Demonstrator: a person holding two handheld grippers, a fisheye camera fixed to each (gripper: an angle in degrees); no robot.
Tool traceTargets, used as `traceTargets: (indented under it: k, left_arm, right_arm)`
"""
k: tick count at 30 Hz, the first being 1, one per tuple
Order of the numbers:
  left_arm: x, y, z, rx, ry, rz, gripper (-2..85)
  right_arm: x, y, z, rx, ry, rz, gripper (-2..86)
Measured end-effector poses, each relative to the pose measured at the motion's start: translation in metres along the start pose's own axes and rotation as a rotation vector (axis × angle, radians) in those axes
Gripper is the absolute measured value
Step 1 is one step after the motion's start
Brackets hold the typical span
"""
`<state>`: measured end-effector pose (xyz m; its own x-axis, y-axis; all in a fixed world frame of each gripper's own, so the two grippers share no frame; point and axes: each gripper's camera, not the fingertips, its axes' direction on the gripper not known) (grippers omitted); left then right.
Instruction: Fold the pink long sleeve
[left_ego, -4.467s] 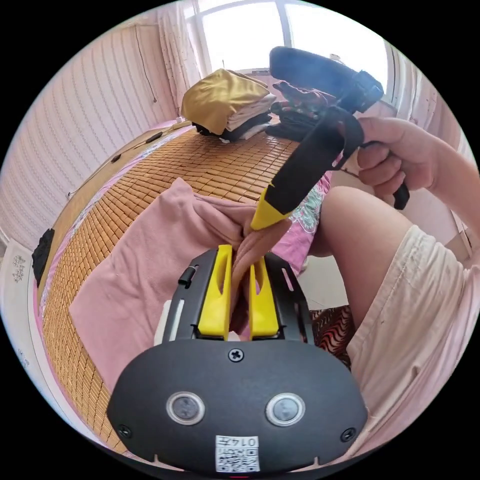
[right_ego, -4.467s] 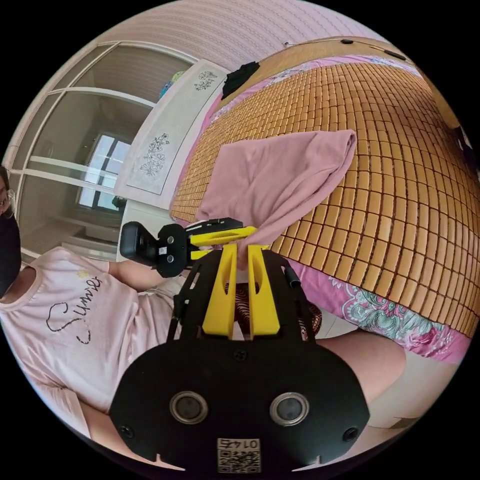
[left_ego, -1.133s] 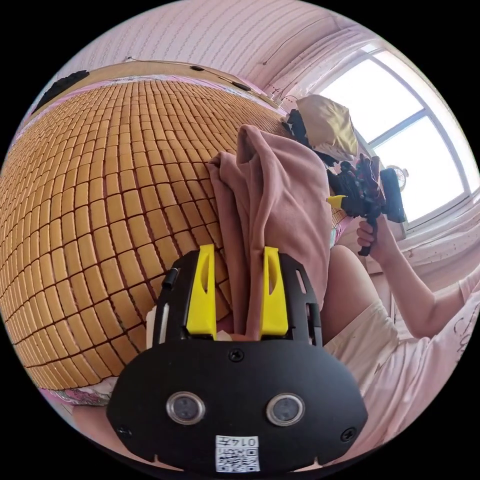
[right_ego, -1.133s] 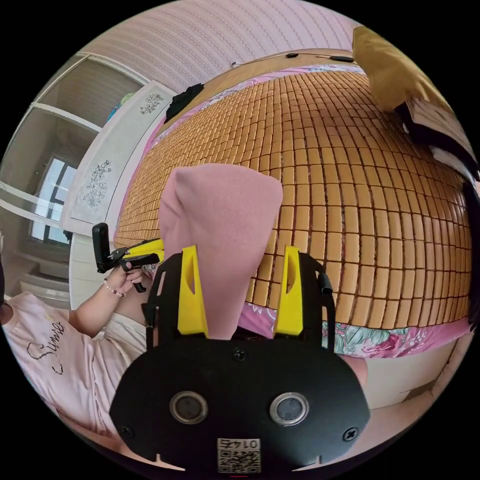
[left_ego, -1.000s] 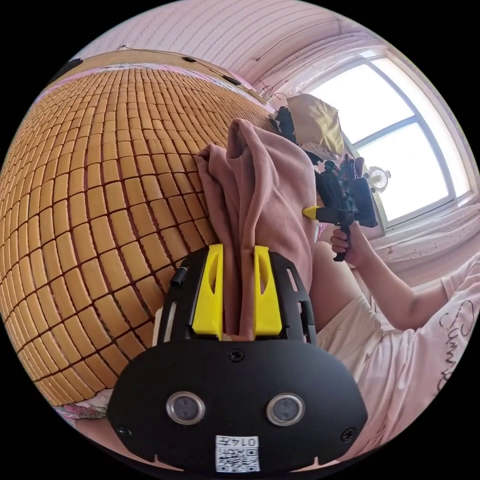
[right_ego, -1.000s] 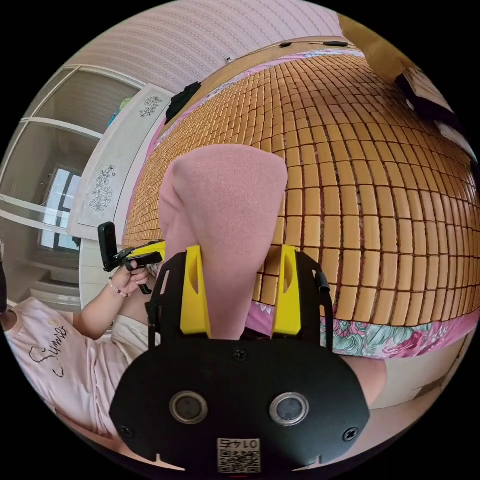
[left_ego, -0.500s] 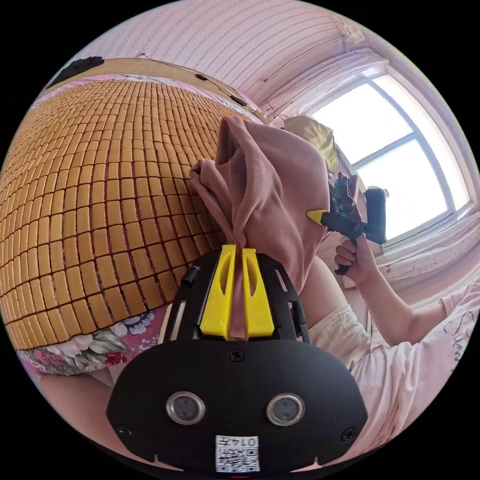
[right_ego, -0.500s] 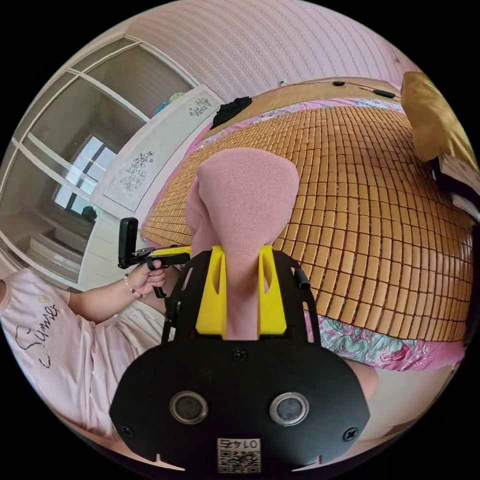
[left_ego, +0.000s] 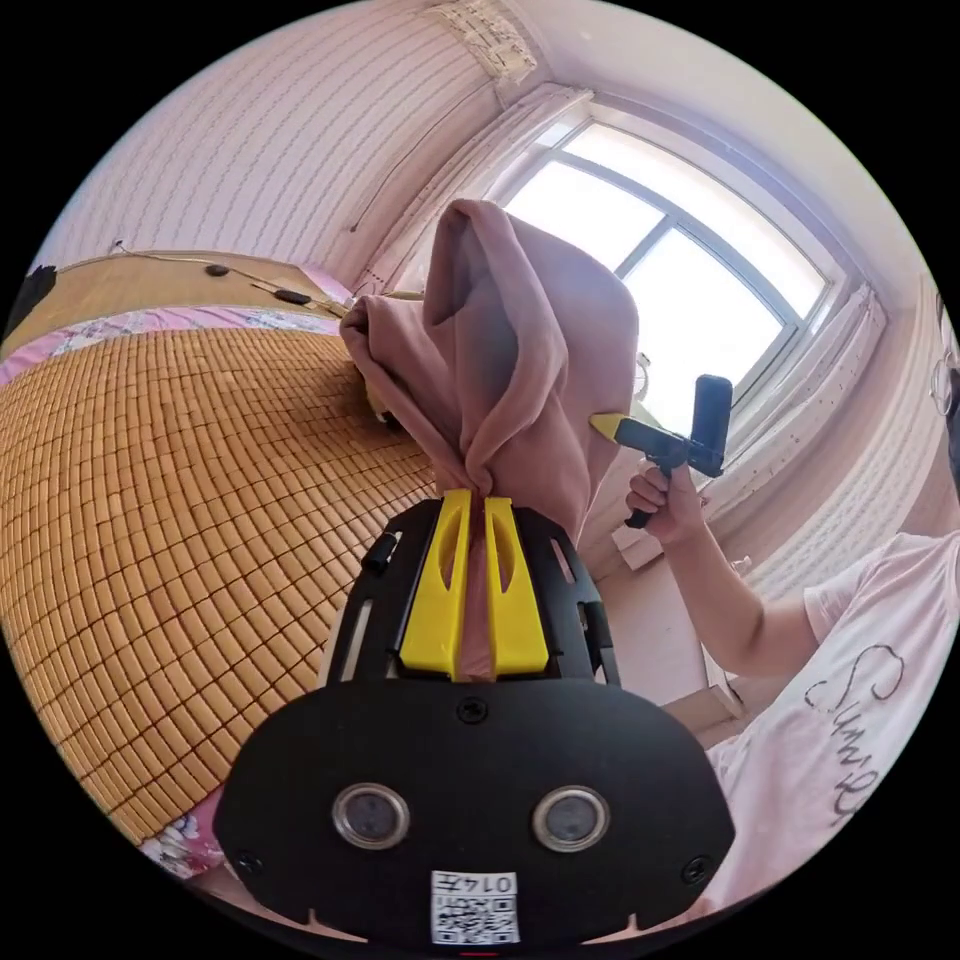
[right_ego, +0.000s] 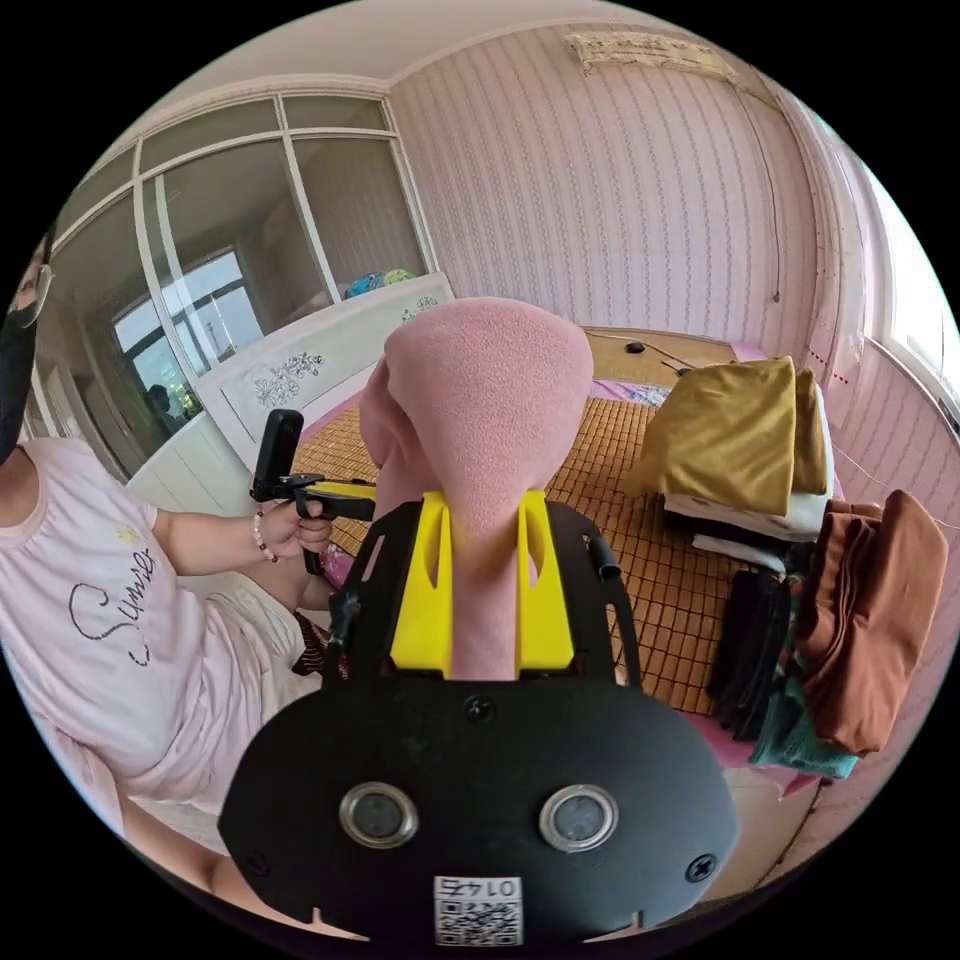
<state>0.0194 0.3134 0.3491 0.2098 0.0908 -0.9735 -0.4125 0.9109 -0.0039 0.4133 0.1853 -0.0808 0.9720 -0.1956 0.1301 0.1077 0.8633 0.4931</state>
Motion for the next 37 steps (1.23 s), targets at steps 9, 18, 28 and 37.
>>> traceTargets:
  k: [9, 18, 28, 37]
  left_arm:
    - [0.16, -0.209, 0.24, -0.087, 0.106, 0.266, 4.6]
    - [0.126, -0.198, 0.357, -0.437, 0.071, 0.273, 6.0]
    - [0.03, -0.151, 0.247, -0.375, -0.181, 0.15, 6.8]
    - [-0.046, -0.144, 0.209, -0.171, -0.269, -0.208, 11.1]
  right_arm:
    - [0.227, -0.042, -0.179, -0.068, 0.655, 0.494, 12.9]
    - [0.296, 0.059, -0.053, -0.042, 0.444, 0.587, -0.7]
    - [0.179, 0.04, -0.058, 0.043, 0.566, 0.272, 3.6]
    - [0.183, -0.014, 0.098, -0.162, 0.36, 0.314, 14.3]
